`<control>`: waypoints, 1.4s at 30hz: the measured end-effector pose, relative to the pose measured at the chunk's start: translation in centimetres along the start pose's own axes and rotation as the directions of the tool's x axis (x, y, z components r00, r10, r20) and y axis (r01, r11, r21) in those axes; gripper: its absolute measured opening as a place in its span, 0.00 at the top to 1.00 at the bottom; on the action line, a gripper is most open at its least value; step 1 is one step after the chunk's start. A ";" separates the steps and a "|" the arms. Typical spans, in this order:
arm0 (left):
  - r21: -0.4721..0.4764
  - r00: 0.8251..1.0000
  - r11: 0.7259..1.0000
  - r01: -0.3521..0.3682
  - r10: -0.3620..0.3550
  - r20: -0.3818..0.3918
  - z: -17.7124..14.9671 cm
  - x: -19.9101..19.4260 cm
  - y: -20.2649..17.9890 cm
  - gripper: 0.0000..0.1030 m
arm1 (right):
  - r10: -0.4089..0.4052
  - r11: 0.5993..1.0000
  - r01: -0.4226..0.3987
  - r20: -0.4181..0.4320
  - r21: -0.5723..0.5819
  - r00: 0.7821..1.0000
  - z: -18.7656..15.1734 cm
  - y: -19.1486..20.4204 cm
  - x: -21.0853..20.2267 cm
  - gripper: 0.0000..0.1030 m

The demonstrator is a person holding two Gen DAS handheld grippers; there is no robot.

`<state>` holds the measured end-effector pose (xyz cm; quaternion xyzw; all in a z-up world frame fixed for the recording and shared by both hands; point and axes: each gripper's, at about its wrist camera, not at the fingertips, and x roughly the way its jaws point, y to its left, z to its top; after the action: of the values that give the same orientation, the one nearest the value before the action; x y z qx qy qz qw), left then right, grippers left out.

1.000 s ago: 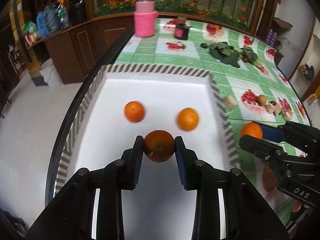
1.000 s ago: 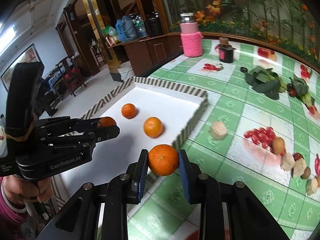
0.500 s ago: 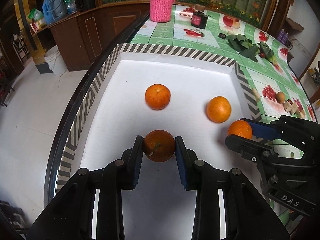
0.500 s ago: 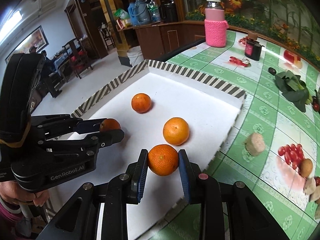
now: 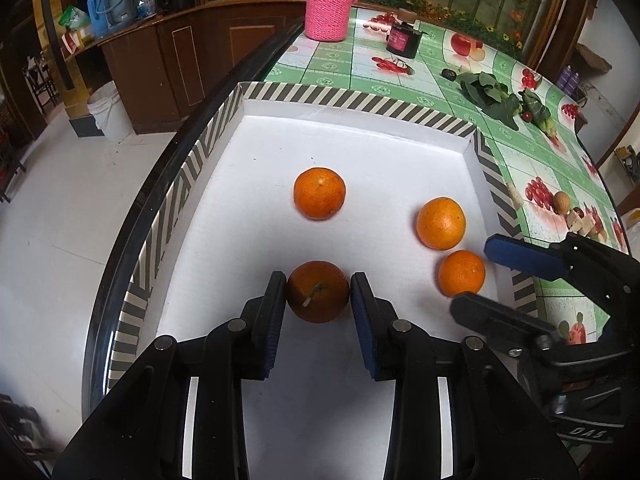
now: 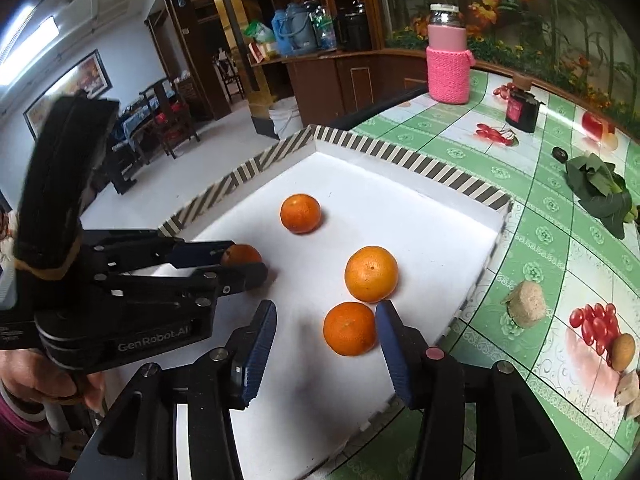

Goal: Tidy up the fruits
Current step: 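Carry both oranges into the tray and open both grippers, then withdraw both grippers from the tray back over the cloth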

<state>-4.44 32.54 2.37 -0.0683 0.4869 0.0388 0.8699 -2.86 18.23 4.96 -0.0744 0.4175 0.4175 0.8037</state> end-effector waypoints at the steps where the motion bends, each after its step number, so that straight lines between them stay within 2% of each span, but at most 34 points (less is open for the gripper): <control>1: 0.002 1.000 1.000 0.002 -0.002 0.001 0.0 -0.1 -0.1 0.68 | 0.004 1.000 -0.004 0.004 0.006 1.000 -0.1 -0.1 -0.3 0.52; 5: -0.016 0.999 0.999 0.043 -0.043 0.012 -0.2 -0.5 0.2 0.48 | 0.002 0.999 -0.002 0.017 0.035 1.000 -0.5 -0.7 -1.4 0.52; 13: -0.009 0.998 0.999 0.035 -0.034 0.044 -0.3 -1.9 -0.9 0.48 | -0.014 0.998 0.009 0.075 0.069 0.997 -1.6 -1.7 -4.2 0.52; 22: 0.075 0.994 0.997 0.027 -0.035 0.103 -0.4 -3.8 -5.7 0.48 | -0.079 0.985 0.061 0.102 0.160 0.992 -3.3 -4.5 -6.9 0.52; 30: 0.110 0.992 0.990 0.084 -0.094 0.087 -0.5 -3.6 -10.2 0.48 | -0.151 0.966 0.123 0.110 0.228 0.982 -5.6 -7.6 -9.6 0.52; 42: 0.167 0.989 0.978 0.126 -0.137 0.055 -0.9 -2.9 -15.2 0.48 | -0.243 0.915 0.201 0.079 0.351 0.967 -10.0 -12.7 -12.6 0.51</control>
<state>-4.73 17.37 5.62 -0.0276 0.4536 -0.0568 0.8890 -3.45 -2.26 4.83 0.0438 0.4225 0.2488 0.8704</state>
